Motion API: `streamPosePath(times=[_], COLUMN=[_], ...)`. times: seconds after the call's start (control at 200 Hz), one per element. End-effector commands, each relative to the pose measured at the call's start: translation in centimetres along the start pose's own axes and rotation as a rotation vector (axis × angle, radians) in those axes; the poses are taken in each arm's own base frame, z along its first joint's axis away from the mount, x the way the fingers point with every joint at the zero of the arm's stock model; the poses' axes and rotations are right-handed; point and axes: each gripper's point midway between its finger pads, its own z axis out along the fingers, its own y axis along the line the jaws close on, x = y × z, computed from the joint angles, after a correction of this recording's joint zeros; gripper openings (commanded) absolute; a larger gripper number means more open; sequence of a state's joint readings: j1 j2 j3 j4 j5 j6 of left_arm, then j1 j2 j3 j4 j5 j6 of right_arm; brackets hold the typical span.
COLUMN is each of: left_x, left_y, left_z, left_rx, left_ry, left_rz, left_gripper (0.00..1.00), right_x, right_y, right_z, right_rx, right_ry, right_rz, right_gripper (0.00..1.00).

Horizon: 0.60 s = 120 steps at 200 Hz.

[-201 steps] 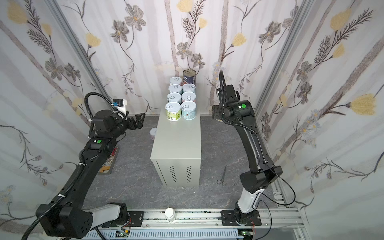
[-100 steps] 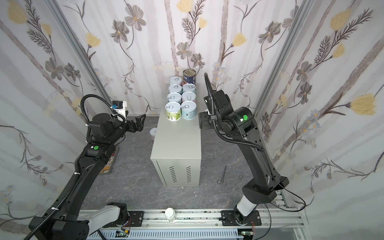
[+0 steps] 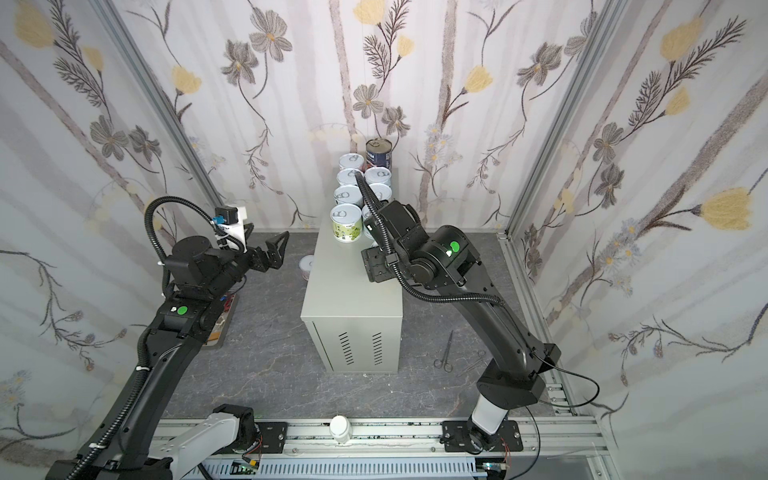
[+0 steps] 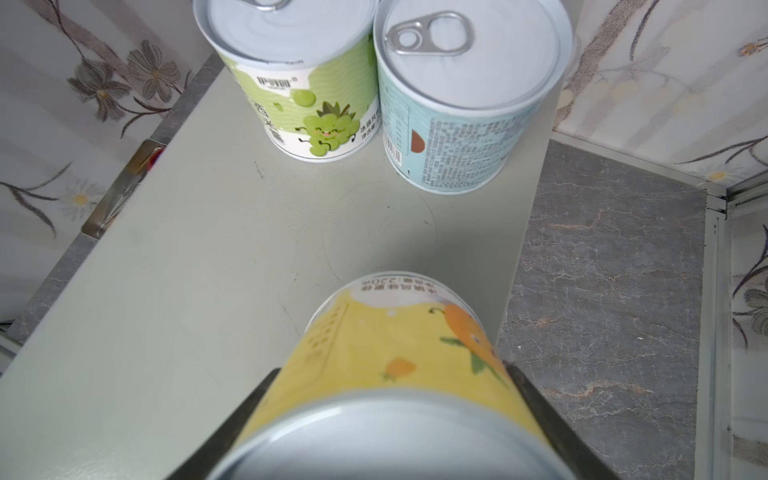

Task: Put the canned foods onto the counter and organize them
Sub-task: 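Carry the yellow can up over the cabinet top with the right gripper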

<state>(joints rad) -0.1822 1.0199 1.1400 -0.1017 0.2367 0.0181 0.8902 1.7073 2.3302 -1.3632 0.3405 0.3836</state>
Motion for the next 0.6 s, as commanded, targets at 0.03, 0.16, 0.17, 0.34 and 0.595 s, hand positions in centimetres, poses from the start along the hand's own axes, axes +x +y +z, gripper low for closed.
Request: streamPosePath(times=[0.03, 0.16, 0.17, 0.34, 0.595], left_x=[-0.9, -1.0, -1.0, -1.0, -0.8], left_y=[-0.6, -0.7, -0.7, -0.8, -0.3], left_z=[-0.6, -1.0, -1.0, -1.1, -1.3], left_rx=[0.021, 0.019, 0.018, 0.014, -0.016], left_ry=[-0.037, -0.042, -0.042, -0.041, -0.041], left_rz=[-0.004, 0.005, 0.006, 0.016, 0.021], left_gripper=[1.00, 1.00, 1.00, 1.00, 1.00], right_x=[-0.2, -0.2, -0.1, -0.1, -0.7], right_y=[-0.1, 0.0, 0.0, 0.1, 0.0], right_z=[0.4, 0.9, 0.9, 1.5, 1.6], right_rx=[0.031, 0.042, 0.041, 0.051, 0.061], right_ry=[-0.012, -0.004, -0.003, 0.003, -0.019], right_rz=[-0.012, -0.027, -0.027, -0.041, -0.039], right_gripper=[0.53, 0.62, 0.63, 0.78, 0.86])
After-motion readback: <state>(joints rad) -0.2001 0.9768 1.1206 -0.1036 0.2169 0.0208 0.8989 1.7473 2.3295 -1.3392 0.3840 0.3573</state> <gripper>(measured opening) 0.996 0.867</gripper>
